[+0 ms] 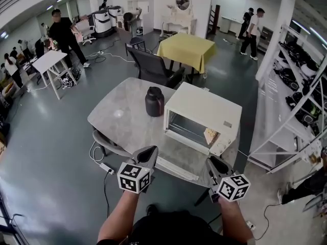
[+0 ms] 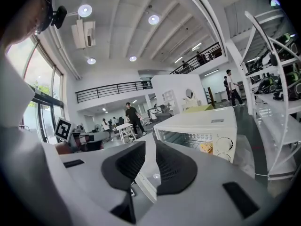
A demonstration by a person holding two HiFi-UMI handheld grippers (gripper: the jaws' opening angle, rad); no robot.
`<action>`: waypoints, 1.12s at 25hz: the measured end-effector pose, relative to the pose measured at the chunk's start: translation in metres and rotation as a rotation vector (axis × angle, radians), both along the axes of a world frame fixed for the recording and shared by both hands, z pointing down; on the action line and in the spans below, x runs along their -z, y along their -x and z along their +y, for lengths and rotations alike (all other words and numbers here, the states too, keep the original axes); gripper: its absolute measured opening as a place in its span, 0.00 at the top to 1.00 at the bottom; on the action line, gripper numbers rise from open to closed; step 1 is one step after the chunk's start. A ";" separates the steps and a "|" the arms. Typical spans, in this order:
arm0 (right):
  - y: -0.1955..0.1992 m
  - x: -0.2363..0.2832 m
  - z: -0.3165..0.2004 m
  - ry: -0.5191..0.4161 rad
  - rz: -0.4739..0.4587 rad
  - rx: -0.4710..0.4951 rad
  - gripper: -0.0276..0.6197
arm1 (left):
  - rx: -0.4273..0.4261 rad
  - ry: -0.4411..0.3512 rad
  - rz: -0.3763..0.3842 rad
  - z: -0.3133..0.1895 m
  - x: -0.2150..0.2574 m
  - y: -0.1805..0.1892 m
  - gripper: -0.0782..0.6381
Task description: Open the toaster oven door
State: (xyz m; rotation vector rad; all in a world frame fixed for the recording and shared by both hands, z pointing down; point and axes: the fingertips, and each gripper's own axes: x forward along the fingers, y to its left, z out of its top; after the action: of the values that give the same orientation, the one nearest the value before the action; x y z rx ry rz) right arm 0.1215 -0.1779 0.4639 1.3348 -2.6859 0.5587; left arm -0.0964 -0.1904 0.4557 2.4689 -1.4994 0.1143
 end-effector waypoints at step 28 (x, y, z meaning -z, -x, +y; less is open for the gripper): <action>-0.043 0.033 -0.017 -0.102 -0.066 -0.018 0.97 | 0.067 -0.066 -0.038 -0.037 0.023 -0.018 0.88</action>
State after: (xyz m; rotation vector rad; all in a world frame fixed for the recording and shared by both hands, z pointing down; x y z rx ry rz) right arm 0.1641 -0.1944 0.4311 1.3907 -2.7927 0.4820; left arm -0.0785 -0.2271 0.4323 2.4775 -1.6242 0.1013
